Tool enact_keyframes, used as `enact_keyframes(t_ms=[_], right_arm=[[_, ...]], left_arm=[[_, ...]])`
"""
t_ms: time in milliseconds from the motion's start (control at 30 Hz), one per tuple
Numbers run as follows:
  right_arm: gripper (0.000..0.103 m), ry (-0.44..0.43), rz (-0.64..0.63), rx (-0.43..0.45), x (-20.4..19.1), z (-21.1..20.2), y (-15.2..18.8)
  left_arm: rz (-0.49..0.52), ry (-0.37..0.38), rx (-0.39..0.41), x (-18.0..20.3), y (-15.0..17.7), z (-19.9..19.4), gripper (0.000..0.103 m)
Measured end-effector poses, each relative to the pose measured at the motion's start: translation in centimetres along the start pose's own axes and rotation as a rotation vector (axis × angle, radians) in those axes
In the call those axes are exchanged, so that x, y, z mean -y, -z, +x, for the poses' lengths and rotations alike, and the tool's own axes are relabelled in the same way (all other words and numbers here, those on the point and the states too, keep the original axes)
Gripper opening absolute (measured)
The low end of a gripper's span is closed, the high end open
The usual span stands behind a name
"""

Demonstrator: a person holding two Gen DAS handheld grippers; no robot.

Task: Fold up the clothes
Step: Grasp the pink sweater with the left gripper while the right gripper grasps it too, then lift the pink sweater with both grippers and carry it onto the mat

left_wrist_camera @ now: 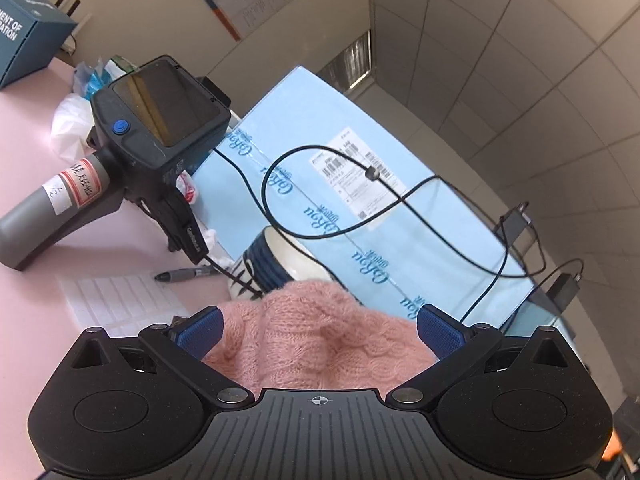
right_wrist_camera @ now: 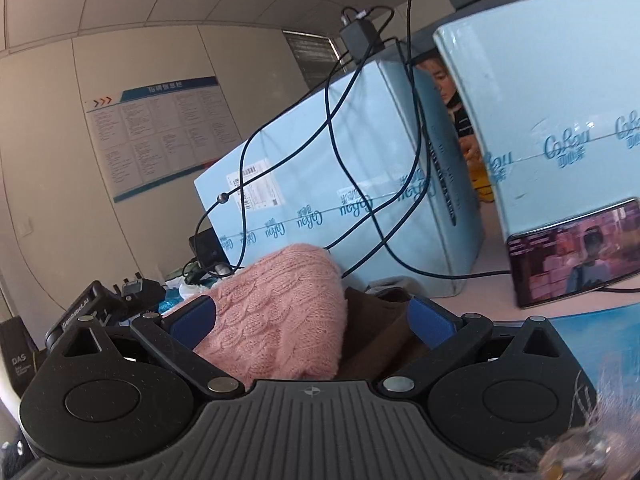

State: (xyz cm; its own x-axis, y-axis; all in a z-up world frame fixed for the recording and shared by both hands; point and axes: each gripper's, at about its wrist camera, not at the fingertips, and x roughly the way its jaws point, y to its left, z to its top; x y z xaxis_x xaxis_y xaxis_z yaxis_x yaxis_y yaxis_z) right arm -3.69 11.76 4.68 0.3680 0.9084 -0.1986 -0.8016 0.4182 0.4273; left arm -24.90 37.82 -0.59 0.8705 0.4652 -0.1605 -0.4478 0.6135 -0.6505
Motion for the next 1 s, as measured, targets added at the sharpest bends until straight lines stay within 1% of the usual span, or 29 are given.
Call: enact_keyframes(t_ms=[33, 133, 167, 200, 233, 300, 333, 367, 400, 433, 467, 500, 533, 600, 700, 767, 833, 900, 933, 1000], right_arm=[[0.103, -0.006, 0.021, -0.019, 0.1, 1.3, -0.1], [0.103, -0.029, 0.016, -0.075, -0.4, 5.0, 0.2], [0.103, -0.016, 0.000, -0.094, -0.7, 6.1, 0.4], [0.103, 0.019, -0.013, -0.116, -0.9, 7.1, 0.6], [0.101, 0.040, -0.004, -0.132, -1.0, 7.8, 1.0], [0.098, 0.069, 0.026, -0.160, -1.0, 9.0, 1.7], [0.093, 0.067, 0.048, -0.160, -0.9, 9.2, 1.9], [0.078, 0.058, 0.063, -0.156, -0.9, 9.1, 2.1], [0.066, 0.041, 0.070, -0.156, -1.1, 9.0, 2.2], [0.052, 0.034, 0.070, -0.151, -1.4, 8.7, 2.1], [0.042, 0.031, 0.069, -0.143, -1.7, 8.4, 2.0], [0.037, 0.021, 0.065, -0.133, -2.0, 7.9, 1.8], [0.033, 0.002, 0.069, -0.125, -2.1, 7.6, 1.5], [0.031, -0.049, 0.101, -0.103, -2.3, 6.5, 1.0], [0.029, -0.150, 0.167, -0.052, -2.3, 4.2, -0.1], [0.029, -0.192, 0.190, -0.015, -2.3, 2.0, -0.9], [0.029, -0.216, 0.193, 0.032, -2.4, -0.6, -1.8], [0.029, -0.222, 0.191, 0.072, -2.1, -3.9, -2.4], [0.028, -0.214, 0.190, 0.087, -1.8, -5.4, -2.5], [0.028, -0.198, 0.187, 0.115, -1.2, -8.4, -2.6]], left_arm=[[0.015, -0.025, 0.001, 0.1, 0.1, 0.2, 0.103], [0.035, -0.075, -0.039, 0.1, 0.6, 1.3, 0.103], [0.047, -0.100, -0.057, 0.0, 0.8, 2.0, 0.102], [0.056, -0.116, -0.072, 0.0, 0.9, 2.5, 0.101], [0.062, -0.127, -0.087, -0.1, 1.1, 2.8, 0.099], [0.064, -0.138, -0.101, -0.3, 1.4, 3.0, 0.091], [0.063, -0.141, -0.104, -0.4, 1.4, 3.1, 0.086], [0.065, -0.139, -0.099, -0.4, 1.4, 3.0, 0.078], [0.068, -0.133, -0.092, -0.4, 1.4, 2.8, 0.069], [0.071, -0.128, -0.085, -0.4, 1.4, 2.7, 0.063], [0.081, -0.120, -0.072, -0.3, 1.5, 2.6, 0.051], [0.090, -0.114, -0.060, -0.2, 1.5, 2.4, 0.044], [0.096, -0.100, -0.046, 0.0, 1.5, 2.3, 0.042], [0.080, -0.044, -0.009, 0.0, 1.3, 1.8, 0.037], [0.053, 0.066, 0.068, -0.1, 1.0, 0.6, 0.037], [0.076, 0.179, 0.129, 0.4, 0.9, -0.3, 0.037], [0.125, 0.290, 0.169, 1.1, 1.1, -1.0, 0.037], [0.167, 0.397, 0.161, 2.1, 1.6, -1.3, 0.037], [0.181, 0.445, 0.141, 2.6, 1.8, -1.2, 0.037], [0.211, 0.473, 0.076, 4.9, 2.9, -1.3, 0.037]])
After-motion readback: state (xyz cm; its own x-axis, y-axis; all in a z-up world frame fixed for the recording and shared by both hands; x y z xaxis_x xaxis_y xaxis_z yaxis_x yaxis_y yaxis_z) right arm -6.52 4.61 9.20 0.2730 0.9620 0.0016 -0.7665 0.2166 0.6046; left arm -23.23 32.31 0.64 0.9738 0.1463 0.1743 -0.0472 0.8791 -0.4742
